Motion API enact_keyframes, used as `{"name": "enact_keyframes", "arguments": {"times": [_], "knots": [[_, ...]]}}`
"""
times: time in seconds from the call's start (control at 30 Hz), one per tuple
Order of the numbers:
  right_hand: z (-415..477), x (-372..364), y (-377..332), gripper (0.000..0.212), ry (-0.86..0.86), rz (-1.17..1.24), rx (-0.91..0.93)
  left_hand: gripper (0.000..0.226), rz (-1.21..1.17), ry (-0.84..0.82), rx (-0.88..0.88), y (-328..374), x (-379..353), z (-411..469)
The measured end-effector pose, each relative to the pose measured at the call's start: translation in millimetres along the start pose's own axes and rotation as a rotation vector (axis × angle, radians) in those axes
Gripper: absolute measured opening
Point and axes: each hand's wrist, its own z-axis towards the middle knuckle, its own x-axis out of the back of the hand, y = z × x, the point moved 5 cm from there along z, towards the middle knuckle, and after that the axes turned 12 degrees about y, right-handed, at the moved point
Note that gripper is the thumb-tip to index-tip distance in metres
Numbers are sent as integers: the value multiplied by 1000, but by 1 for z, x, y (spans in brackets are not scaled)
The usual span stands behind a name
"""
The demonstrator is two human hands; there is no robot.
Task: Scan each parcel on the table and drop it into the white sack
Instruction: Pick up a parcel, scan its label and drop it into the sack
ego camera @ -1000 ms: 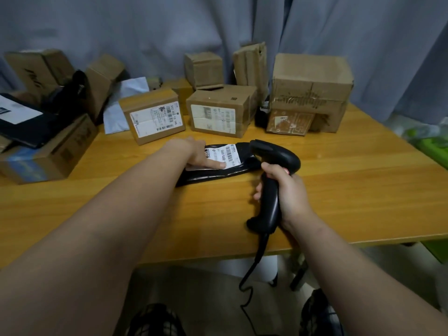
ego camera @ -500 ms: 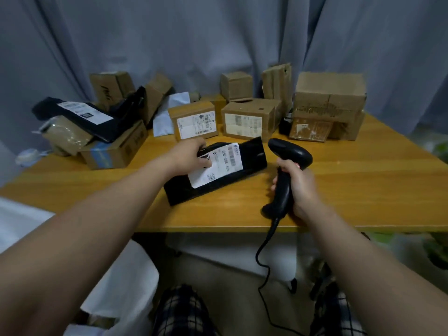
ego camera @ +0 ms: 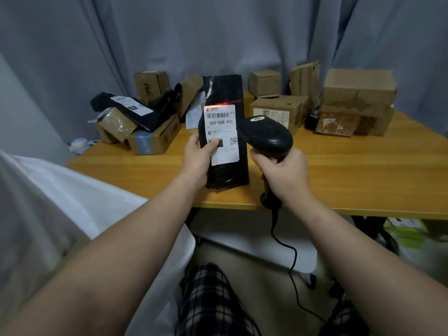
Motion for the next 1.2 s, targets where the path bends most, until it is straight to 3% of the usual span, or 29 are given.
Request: {"name": "enact_keyframes", "arguments": {"times": [0.17, 0.3, 0.43, 0.6, 0.87, 1.2], "knots": [[-7, -1, -4, 28, -87, 49, -19, 35, -41, 64, 6, -3, 7, -5], [-11, -4, -6, 26, -123, 41, -25, 31, -43, 79, 10, -3, 7, -6], [-14, -5, -7, 39, -111, 51, -42, 32, -38, 90, 16, -4, 7, -5], [-15, -8, -6, 33, -123, 47, -74, 34, -40, 103, 36, -8, 9, -2], [-17, -9, -4, 52, -121, 82, -89, 36, -37, 122, 28, -3, 12, -7], [-44, -69, -48, 50, -293, 240, -52, 31, 33, 188, -222, 54, 94, -53]]}}
